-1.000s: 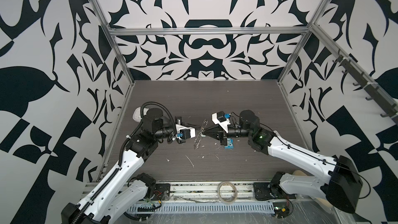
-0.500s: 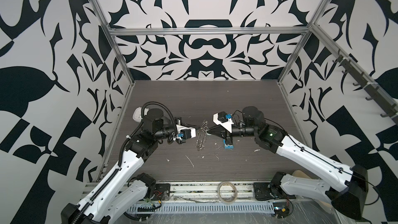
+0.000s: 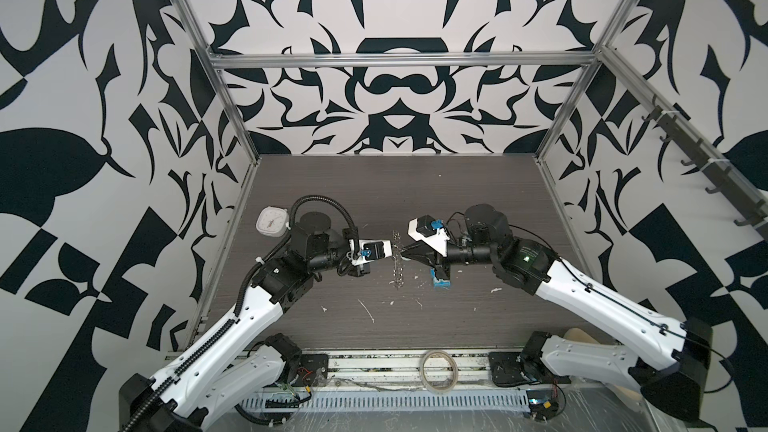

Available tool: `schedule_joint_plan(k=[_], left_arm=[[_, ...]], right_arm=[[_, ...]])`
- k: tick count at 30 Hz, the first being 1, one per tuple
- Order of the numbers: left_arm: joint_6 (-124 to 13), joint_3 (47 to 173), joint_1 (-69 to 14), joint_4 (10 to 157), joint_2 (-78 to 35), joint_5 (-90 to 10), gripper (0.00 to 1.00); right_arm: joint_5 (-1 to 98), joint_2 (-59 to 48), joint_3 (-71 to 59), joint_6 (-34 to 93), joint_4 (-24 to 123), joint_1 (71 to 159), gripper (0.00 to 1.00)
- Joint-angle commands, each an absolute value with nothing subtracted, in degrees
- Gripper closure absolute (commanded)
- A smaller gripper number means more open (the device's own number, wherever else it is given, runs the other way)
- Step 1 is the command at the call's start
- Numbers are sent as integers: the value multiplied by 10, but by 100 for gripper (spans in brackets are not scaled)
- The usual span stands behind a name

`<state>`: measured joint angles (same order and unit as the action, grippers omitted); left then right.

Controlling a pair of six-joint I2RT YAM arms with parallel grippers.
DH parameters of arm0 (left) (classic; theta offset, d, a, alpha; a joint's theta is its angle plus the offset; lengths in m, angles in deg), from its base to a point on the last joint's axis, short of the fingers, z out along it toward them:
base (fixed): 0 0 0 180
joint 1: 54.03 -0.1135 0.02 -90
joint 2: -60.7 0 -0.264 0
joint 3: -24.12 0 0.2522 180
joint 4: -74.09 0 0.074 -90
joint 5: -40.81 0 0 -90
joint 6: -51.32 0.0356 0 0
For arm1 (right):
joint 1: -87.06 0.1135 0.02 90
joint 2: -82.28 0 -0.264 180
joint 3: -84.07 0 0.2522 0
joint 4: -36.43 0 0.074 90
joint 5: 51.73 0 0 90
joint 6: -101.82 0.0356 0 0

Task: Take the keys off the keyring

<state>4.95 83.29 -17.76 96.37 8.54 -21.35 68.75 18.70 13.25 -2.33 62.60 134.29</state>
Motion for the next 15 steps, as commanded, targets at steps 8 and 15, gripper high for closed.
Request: schedule_joint_plan(k=[8, 15], left_arm=[[-22, 871, -158, 954, 68, -299, 100], [-51, 874, -133, 946, 52, -351, 100]], right_arm=[[665, 203, 107, -59, 633, 1357, 100], [667, 217, 123, -93, 623, 1361, 100]])
